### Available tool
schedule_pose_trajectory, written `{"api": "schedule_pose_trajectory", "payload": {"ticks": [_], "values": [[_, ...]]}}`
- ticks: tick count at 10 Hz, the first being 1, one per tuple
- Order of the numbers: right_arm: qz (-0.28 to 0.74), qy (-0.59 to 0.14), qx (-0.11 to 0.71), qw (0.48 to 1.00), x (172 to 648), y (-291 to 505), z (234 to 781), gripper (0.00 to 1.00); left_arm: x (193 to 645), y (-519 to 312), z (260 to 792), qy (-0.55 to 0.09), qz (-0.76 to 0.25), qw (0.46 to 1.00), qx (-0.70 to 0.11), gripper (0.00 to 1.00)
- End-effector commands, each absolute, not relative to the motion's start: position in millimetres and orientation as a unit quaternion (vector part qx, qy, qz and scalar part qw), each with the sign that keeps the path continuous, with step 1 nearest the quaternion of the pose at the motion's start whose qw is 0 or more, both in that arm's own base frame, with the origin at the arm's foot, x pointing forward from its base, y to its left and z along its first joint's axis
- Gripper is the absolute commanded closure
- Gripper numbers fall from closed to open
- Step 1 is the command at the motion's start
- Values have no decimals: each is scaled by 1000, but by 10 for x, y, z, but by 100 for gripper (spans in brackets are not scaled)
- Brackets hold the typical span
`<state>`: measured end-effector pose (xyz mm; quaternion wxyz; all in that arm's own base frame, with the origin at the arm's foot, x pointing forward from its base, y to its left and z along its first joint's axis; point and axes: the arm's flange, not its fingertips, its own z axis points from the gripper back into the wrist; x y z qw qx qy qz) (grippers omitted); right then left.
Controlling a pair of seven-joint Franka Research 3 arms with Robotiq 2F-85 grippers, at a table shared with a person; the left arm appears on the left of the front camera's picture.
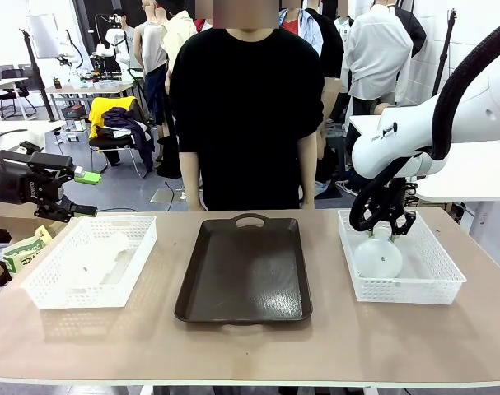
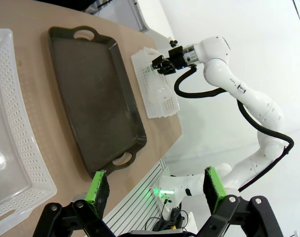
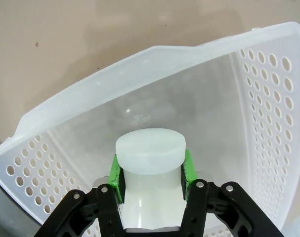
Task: Prepare the laboratory tools.
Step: Pick up the Big flask that the person points to, then while moving the picked Big flask to the Handle tray indicated by the person, stop as directed by the person.
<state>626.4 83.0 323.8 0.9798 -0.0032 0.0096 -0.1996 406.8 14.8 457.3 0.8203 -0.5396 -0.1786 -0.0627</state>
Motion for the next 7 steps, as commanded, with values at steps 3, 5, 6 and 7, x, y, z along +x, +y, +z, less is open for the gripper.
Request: {"api": "schedule_pose_trajectory", "payload": {"ticks": [3, 5, 6, 7], "values": [[-198, 6, -2, 980, 6263, 845, 3235, 100, 4075, 148, 4587, -181, -61, 816, -546, 0], [-198, 6, -2, 980, 6263, 845, 3235, 100, 4075, 148, 4587, -181, -61, 816, -546, 0], [-198, 6, -2, 980, 6263, 845, 3235, 100, 4075, 148, 4587, -181, -61, 816, -546, 0], [-198, 6, -2, 980, 6263, 845, 3235, 100, 4075, 148, 4587, -181, -61, 816, -546, 0]]}}
